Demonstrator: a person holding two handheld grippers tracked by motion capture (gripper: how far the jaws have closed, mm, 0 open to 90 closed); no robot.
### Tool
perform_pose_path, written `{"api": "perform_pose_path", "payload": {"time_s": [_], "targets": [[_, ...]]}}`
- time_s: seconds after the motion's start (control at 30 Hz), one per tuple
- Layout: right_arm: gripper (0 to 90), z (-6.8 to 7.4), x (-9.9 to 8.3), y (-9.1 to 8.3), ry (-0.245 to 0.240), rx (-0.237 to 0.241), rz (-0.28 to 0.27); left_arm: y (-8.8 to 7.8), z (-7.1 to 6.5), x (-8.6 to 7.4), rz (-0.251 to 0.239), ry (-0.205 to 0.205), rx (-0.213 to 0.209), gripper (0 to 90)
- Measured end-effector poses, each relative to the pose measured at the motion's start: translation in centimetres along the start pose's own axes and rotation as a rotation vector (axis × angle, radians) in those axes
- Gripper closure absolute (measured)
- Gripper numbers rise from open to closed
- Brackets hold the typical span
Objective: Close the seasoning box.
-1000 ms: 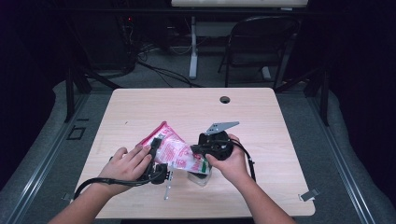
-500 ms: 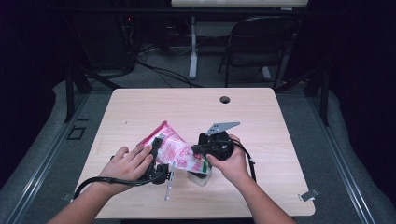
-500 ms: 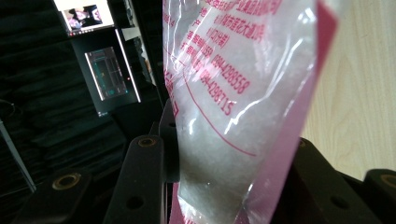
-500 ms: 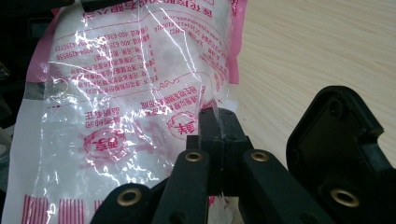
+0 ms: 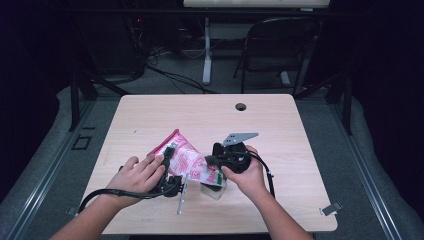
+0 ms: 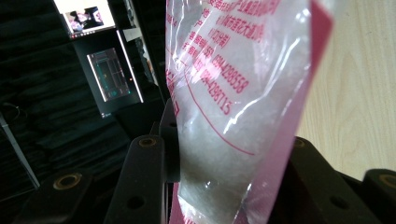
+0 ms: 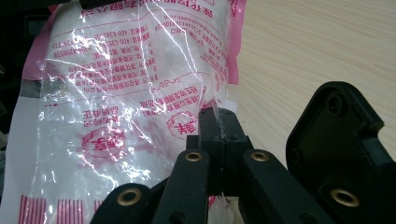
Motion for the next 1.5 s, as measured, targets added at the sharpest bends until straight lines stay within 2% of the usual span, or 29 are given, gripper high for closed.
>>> {"api": "perform_pose_path", "payload": {"time_s": [0.33, 0.8, 0.97, 1.37, 1.5], "targets": [[90.0, -0.20, -0.39, -0.17, 0.008, 0.005, -0.013, -0.08, 0.15, 0.33, 0.001, 0.024, 0.004, 67.2], [90.0, -0.19, -0.46, -0.13, 0.012, 0.004, -0.022, -0.15, 0.29, 0.39, 0.002, 0.030, 0.003, 68.3], [90.0, -0.11, -0.45, -0.12, 0.009, 0.005, -0.024, -0.23, 0.39, 0.45, 0.006, 0.049, 0.010, 68.9], [90.0, -0.17, -0.39, -0.28, 0.013, 0.016, -0.028, -0.32, 0.60, 0.50, 0.003, 0.055, 0.020, 69.8], [90.0, -0.14, -0.36, -0.25, 0.016, 0.018, -0.029, -0.37, 0.58, 0.44, 0.009, 0.056, 0.012, 69.9]]}}
Point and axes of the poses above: each handheld gripper's, and its own axes: y roughly forward along the jaws, x roughly out of its top, z roughly to its left, the point moved 7 cm from there along y, roughly forward along the jaws, and after that the axes turned 13 degrees about -y, right-handed, at the moved point
